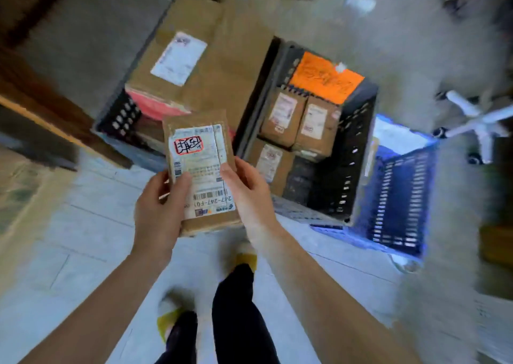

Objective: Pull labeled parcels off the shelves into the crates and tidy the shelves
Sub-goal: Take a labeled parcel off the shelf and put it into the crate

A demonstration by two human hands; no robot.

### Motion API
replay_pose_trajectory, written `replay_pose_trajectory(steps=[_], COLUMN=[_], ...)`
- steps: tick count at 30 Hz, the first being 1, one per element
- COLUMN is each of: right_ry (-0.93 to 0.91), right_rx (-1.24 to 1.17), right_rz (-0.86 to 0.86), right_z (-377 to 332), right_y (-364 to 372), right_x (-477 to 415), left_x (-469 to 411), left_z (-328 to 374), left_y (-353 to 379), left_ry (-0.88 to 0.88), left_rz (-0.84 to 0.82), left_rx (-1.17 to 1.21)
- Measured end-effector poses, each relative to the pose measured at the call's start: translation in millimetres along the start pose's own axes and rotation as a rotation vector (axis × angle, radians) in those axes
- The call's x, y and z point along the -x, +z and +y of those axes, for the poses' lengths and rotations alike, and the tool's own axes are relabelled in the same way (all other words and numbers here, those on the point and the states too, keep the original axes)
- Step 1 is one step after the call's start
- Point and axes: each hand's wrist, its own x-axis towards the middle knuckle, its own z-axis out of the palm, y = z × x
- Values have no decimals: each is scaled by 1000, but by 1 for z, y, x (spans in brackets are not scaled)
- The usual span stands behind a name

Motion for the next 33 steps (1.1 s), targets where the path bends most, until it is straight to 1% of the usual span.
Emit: replay_pose_trajectory(steps=[4,7,9,11,15,18,20,23,25,27,29,33], right_ry=[-25,1,59,156,370,465,523,602,615,607,591,450], right_rx=[-32,3,61,97,151,197,199,177,171,217,259,372], right_rz=[186,315,363,408,476,531,562,587,605,603,598,547], right_z=[-25,-28,-20,-3,52,96,122,153,166,170,164,124], right_y=[-92,-157,-196,-229,-273,-285,-289,-295,-298,-298,-296,-281], right_x=[-7,-35,-66,-101,-174,-224,-253,-282,-289,-290,-281,-251], left_x=[11,-3,-21,-42,-89,-122,-142,-163,-170,-171,-164,-134], left_z=[18,7,-14,-44,-118,-169,-196,-227,-239,-240,-232,-188], left_y=[98,174,221,262,319,343,353,365,371,371,363,331], left_ry=[1,48,31,-30,-145,-223,-242,-313,-343,-366,-378,-352], left_rz=[-210,-320,-369,-427,-502,-446,-409,-460,-490,-491,-448,-353], left_rx=[-92,-243,-328,-389,-535,-573,-608,-647,-663,-675,-712,-644])
